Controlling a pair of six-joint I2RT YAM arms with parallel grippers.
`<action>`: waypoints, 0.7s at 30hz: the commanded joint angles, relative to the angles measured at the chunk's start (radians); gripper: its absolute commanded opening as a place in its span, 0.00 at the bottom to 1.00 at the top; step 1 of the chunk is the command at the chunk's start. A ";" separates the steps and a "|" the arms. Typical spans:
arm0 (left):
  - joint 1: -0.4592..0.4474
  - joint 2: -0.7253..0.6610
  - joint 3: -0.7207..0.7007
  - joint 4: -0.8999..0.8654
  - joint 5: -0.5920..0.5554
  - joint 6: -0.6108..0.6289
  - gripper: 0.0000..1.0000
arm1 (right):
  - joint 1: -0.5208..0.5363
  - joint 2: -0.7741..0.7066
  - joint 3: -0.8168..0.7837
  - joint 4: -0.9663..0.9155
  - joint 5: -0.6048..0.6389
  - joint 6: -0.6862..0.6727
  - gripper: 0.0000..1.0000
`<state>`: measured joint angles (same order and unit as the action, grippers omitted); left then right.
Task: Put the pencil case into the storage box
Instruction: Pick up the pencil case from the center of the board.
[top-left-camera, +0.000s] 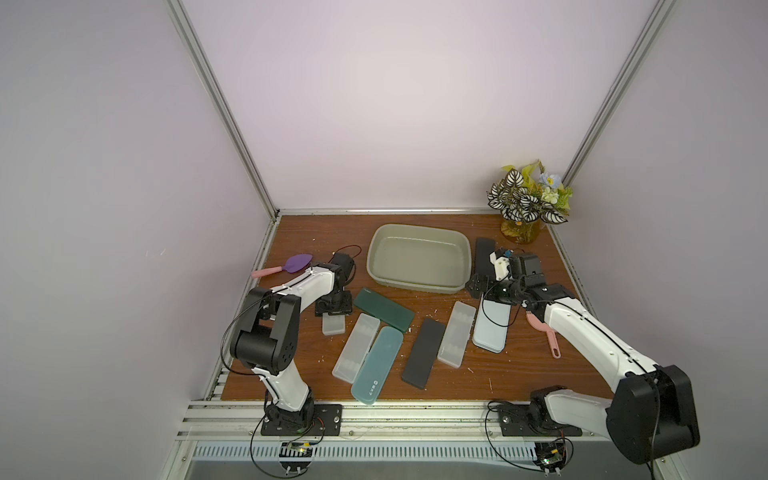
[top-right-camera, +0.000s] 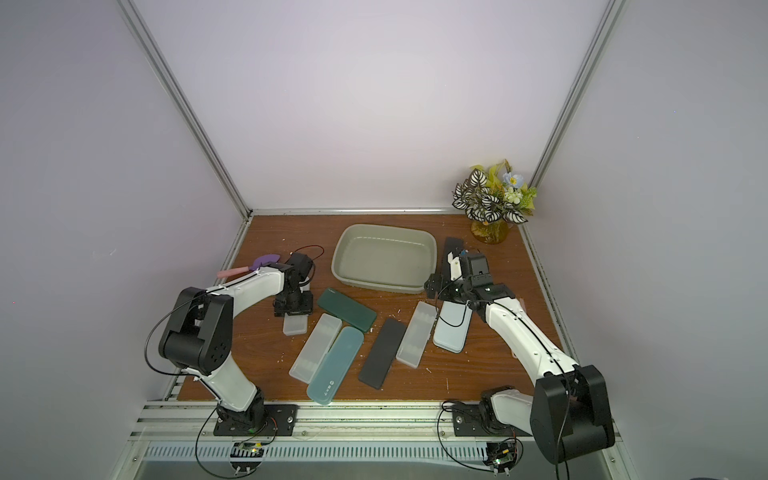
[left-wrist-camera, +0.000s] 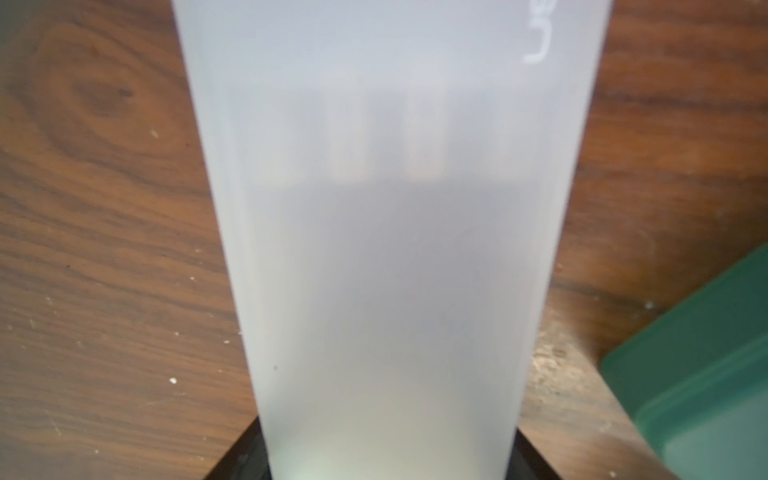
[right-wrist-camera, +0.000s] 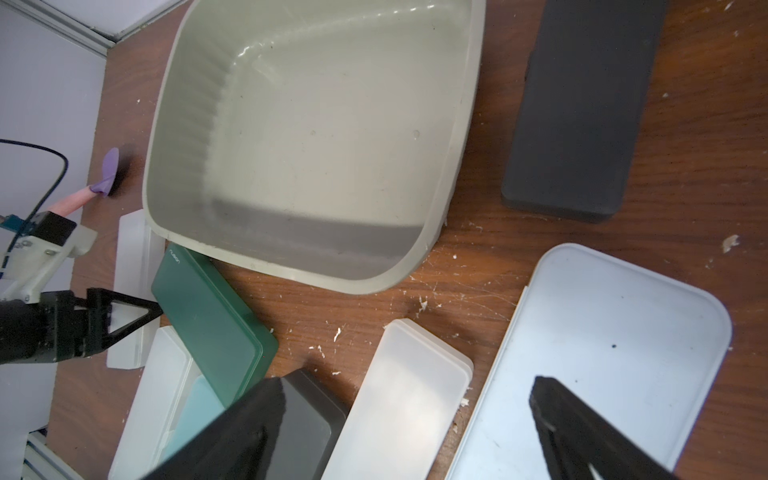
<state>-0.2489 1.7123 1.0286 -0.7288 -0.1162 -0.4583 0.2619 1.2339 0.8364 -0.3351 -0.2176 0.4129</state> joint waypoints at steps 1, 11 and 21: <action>-0.009 -0.021 -0.014 -0.016 -0.012 0.019 0.59 | 0.006 -0.001 0.001 0.019 -0.025 0.008 1.00; -0.010 -0.120 0.254 -0.192 -0.016 0.068 0.59 | 0.008 -0.006 0.011 0.013 -0.026 -0.010 1.00; -0.149 0.088 0.801 -0.313 0.024 0.131 0.60 | 0.008 0.007 0.019 0.006 -0.025 -0.023 1.00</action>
<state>-0.3222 1.7115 1.6981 -0.9791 -0.0998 -0.3714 0.2626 1.2343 0.8364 -0.3344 -0.2211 0.4038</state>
